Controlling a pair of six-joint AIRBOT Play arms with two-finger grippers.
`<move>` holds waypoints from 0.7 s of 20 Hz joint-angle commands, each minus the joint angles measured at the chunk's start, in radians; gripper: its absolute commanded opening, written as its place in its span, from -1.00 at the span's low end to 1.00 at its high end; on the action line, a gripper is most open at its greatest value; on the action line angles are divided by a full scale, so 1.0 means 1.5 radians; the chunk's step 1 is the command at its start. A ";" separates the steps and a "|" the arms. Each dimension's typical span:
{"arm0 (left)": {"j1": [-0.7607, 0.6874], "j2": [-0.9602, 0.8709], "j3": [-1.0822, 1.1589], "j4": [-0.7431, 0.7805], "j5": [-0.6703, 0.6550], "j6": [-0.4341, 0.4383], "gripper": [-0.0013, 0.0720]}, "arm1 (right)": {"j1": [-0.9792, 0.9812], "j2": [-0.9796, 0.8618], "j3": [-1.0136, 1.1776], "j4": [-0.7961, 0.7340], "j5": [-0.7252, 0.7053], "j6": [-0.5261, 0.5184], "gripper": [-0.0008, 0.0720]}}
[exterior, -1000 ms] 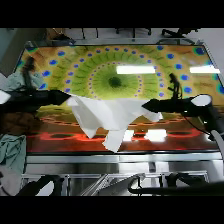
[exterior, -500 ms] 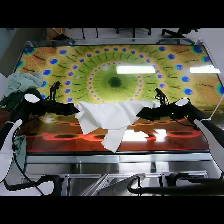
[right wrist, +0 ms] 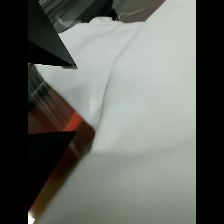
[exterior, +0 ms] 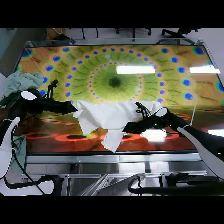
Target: Fold the shirts.
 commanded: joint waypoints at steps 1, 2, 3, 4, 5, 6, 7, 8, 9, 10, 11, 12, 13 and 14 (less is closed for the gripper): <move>0.002 0.000 -0.007 0.000 -0.012 0.001 -0.92 | 0.036 -0.021 -0.008 0.037 -0.061 -0.026 0.28; 0.002 0.001 -0.006 -0.001 -0.012 0.001 -0.92 | 0.036 -0.021 -0.008 0.063 -0.063 -0.050 0.28; 0.002 0.001 -0.006 -0.001 -0.012 0.001 -0.92 | 0.036 -0.020 -0.007 0.090 -0.066 -0.071 0.26; 0.002 0.001 -0.005 -0.001 -0.012 0.001 -0.92 | 0.036 -0.020 -0.007 0.115 -0.066 -0.093 -0.12; 0.002 0.002 -0.005 -0.003 -0.012 0.001 -0.92 | 0.036 -0.021 -0.007 0.135 -0.066 -0.116 -0.64; 0.002 0.005 -0.005 -0.003 -0.012 0.000 -0.92 | 0.035 -0.020 -0.006 0.150 -0.065 -0.129 -0.77; 0.003 0.012 -0.005 -0.003 -0.013 0.000 -0.92 | 0.032 -0.019 0.000 0.156 -0.057 -0.135 -0.93; 0.003 0.026 -0.005 -0.003 -0.016 0.000 -0.92 | 0.026 -0.012 0.012 0.155 -0.038 -0.135 -0.93; 0.005 0.045 -0.005 -0.003 -0.018 0.000 -0.92 | 0.017 0.002 0.030 0.155 -0.010 -0.135 -0.93; 0.011 0.070 0.004 -0.002 -0.029 0.000 -0.92 | 0.002 0.025 0.053 0.155 0.019 -0.135 -0.93; 0.021 0.096 0.021 -0.003 -0.046 -0.003 -0.92 | -0.016 0.057 0.083 0.155 0.047 -0.130 -0.93; 0.034 0.125 0.047 -0.003 -0.066 -0.007 -0.92 | -0.039 0.100 0.123 0.155 0.064 -0.119 -0.93; 0.052 0.163 0.088 -0.003 -0.091 -0.014 -0.92 | -0.064 0.150 0.170 0.154 0.066 -0.117 -0.93; 0.066 0.199 0.129 -0.003 -0.105 -0.019 -0.92 | -0.087 0.196 0.219 0.151 0.065 -0.117 -0.93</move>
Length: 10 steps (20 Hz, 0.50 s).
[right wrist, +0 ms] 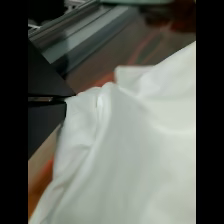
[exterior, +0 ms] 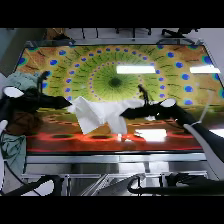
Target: Fold the shirts.
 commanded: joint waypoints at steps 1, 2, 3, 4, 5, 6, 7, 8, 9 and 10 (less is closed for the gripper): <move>0.047 0.118 0.117 -0.001 -0.052 -0.017 -0.92 | -0.076 0.144 0.160 -0.005 0.038 0.003 -0.93; 0.061 0.161 0.165 -0.001 -0.050 -0.017 -0.92 | -0.094 0.179 0.217 -0.023 0.038 0.003 -0.93; 0.073 0.200 0.208 0.000 -0.040 -0.017 -0.92 | -0.109 0.210 0.279 -0.053 0.033 0.018 -0.93; 0.085 0.241 0.252 0.000 -0.026 -0.017 -0.92 | -0.120 0.233 0.335 -0.088 0.031 0.033 -0.93; 0.098 0.276 0.292 0.002 -0.013 -0.017 -0.92 | -0.129 0.251 0.392 -0.125 0.031 0.048 -0.93; 0.113 0.308 0.335 0.002 -0.003 -0.017 -0.92 | -0.134 0.263 0.439 -0.159 0.031 0.063 -0.93; 0.126 0.331 0.373 0.006 0.001 -0.017 -0.92 | -0.137 0.273 0.483 -0.186 0.032 0.068 -0.93; 0.137 0.352 0.411 0.009 0.002 -0.016 -0.92 | -0.136 0.280 0.519 -0.201 0.031 0.068 -0.93; 0.143 0.366 0.440 0.009 0.002 -0.017 -0.92 | -0.136 0.284 0.553 -0.210 0.031 0.067 -0.93; 0.143 0.378 0.466 0.011 0.001 -0.017 -0.92 | -0.137 0.285 0.587 -0.220 0.031 0.067 -0.93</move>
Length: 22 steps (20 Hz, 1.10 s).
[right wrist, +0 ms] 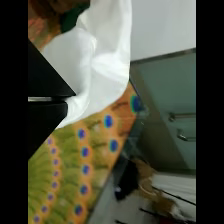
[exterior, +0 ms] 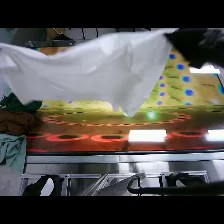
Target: Fold the shirts.
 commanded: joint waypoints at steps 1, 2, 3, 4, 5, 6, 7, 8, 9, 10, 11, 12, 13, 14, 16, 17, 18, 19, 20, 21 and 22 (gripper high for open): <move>0.020 0.060 0.112 0.012 0.008 -0.002 -0.92 | -0.009 0.021 0.136 -0.076 -0.005 0.008 -0.93; 0.020 0.060 0.132 0.018 0.008 -0.004 -0.92 | -0.009 0.018 0.156 -0.091 -0.008 0.004 -0.93; 0.020 0.052 0.153 0.023 0.007 -0.009 -0.92 | -0.009 0.013 0.168 -0.107 -0.018 0.004 -0.93; 0.020 0.040 0.171 0.023 0.002 -0.010 -0.92 | -0.009 0.007 0.172 -0.121 -0.026 -0.002 -0.93; 0.020 0.024 0.187 0.023 -0.005 -0.017 -0.92 | -0.009 -0.001 0.172 -0.137 -0.026 -0.001 -0.93; 0.020 0.004 0.200 0.021 -0.017 -0.023 -0.92 | -0.009 -0.015 0.171 -0.148 -0.016 -0.001 -0.93; 0.020 -0.018 0.203 0.019 -0.028 -0.034 -0.92 | -0.009 -0.038 0.170 -0.153 0.006 0.000 -0.93; 0.020 -0.046 0.200 0.014 -0.048 -0.046 -0.92 | -0.009 -0.069 0.170 -0.160 0.035 0.002 -0.93; 0.020 -0.076 0.183 0.007 -0.068 -0.054 -0.92 | -0.009 -0.100 0.170 -0.163 0.062 0.003 -0.93; 0.019 -0.103 0.153 -0.019 -0.086 -0.054 -0.92 | -0.010 -0.140 0.169 -0.167 0.094 0.012 -0.93; 0.012 -0.135 0.109 -0.039 -0.100 -0.053 -0.92 | -0.010 -0.187 0.168 -0.167 0.125 0.018 -0.93; -0.008 -0.166 0.060 -0.034 -0.101 -0.053 -0.92 | -0.009 -0.239 0.162 -0.166 0.146 0.020 -0.93; -0.032 -0.202 0.002 -0.021 -0.095 -0.047 -0.92 | -0.009 -0.288 0.152 -0.166 0.154 0.022 -0.93; -0.052 -0.238 -0.052 -0.004 -0.084 -0.045 -0.92 | -0.009 -0.342 0.138 -0.166 0.153 0.022 -0.93; -0.092 -0.320 -0.154 0.044 -0.046 -0.035 -0.92 | -0.009 -0.453 0.119 -0.166 0.153 0.022 -0.93; -0.105 -0.365 -0.193 0.069 -0.017 -0.035 -0.92 | -0.009 -0.509 0.119 -0.161 0.152 0.022 -0.93; -0.113 -0.409 -0.218 0.075 0.011 -0.035 -0.92 | -0.009 -0.564 0.119 -0.140 0.148 0.022 -0.93; -0.113 -0.447 -0.233 0.067 0.040 -0.036 -0.92 | -0.009 -0.608 0.119 -0.114 0.136 0.022 -0.93; -0.113 -0.478 -0.239 0.067 0.064 -0.036 -0.92 | -0.009 -0.647 0.119 -0.083 0.116 0.022 -0.93; -0.113 -0.509 -0.232 0.067 0.074 -0.037 -0.91 | -0.009 -0.673 0.119 -0.055 0.099 0.022 -0.93; -0.111 -0.534 -0.217 0.069 0.073 -0.050 -0.91 | -0.009 -0.689 0.119 -0.034 0.086 0.022 -0.92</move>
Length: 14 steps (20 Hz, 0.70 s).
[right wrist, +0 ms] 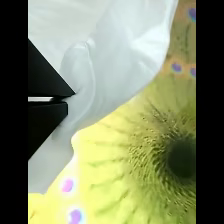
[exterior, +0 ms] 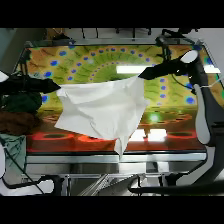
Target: Fold the shirts.
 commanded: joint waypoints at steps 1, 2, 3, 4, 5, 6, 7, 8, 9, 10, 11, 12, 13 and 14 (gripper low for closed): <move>-0.001 -0.111 0.008 0.012 0.026 -0.019 -0.91 | -0.001 -0.097 -0.002 0.076 -0.034 0.000 -0.76; 0.009 -0.127 0.036 0.013 -0.002 -0.021 -0.91 | -0.003 -0.094 -0.002 0.074 -0.030 0.000 -0.26; 0.021 -0.139 0.067 0.013 -0.037 -0.021 -0.85 | -0.009 -0.084 -0.002 0.073 -0.016 0.001 0.00; 0.036 -0.145 0.096 0.014 -0.068 -0.021 0.13 | -0.021 -0.068 -0.002 0.071 0.006 0.016 0.02; 0.051 -0.146 0.115 0.018 -0.086 -0.025 0.97 | -0.034 -0.051 -0.002 0.069 0.027 0.026 0.02; 0.071 -0.145 0.132 0.018 -0.106 -0.027 0.96 | -0.052 -0.034 -0.002 0.069 0.050 0.043 0.02; 0.089 -0.145 0.142 0.018 -0.123 -0.026 0.96 | -0.069 -0.019 -0.002 0.069 0.074 0.058 0.01; 0.108 -0.145 0.144 0.018 -0.138 -0.026 0.96 | -0.087 -0.005 -0.003 0.067 0.104 0.070 0.01; 0.129 -0.145 0.137 0.018 -0.153 -0.025 0.96 | -0.103 0.004 -0.003 0.067 0.135 0.086 0.01; 0.147 -0.145 0.121 0.018 -0.163 -0.023 0.96 | -0.117 0.013 -0.010 0.067 0.167 0.101 0.01; 0.165 -0.145 0.095 0.018 -0.166 -0.013 0.96 | -0.128 0.025 -0.030 0.067 0.188 0.114 0.01; 0.180 -0.145 0.064 0.018 -0.167 0.001 0.96 | -0.137 0.040 -0.060 0.067 0.200 0.120 0.00; 0.194 -0.145 0.026 0.018 -0.159 0.017 0.96 | -0.142 0.058 -0.100 0.066 0.205 0.122 -0.09; 0.204 -0.146 -0.009 0.019 -0.146 0.033 0.96 | -0.148 0.084 -0.155 0.058 0.203 0.122 -0.19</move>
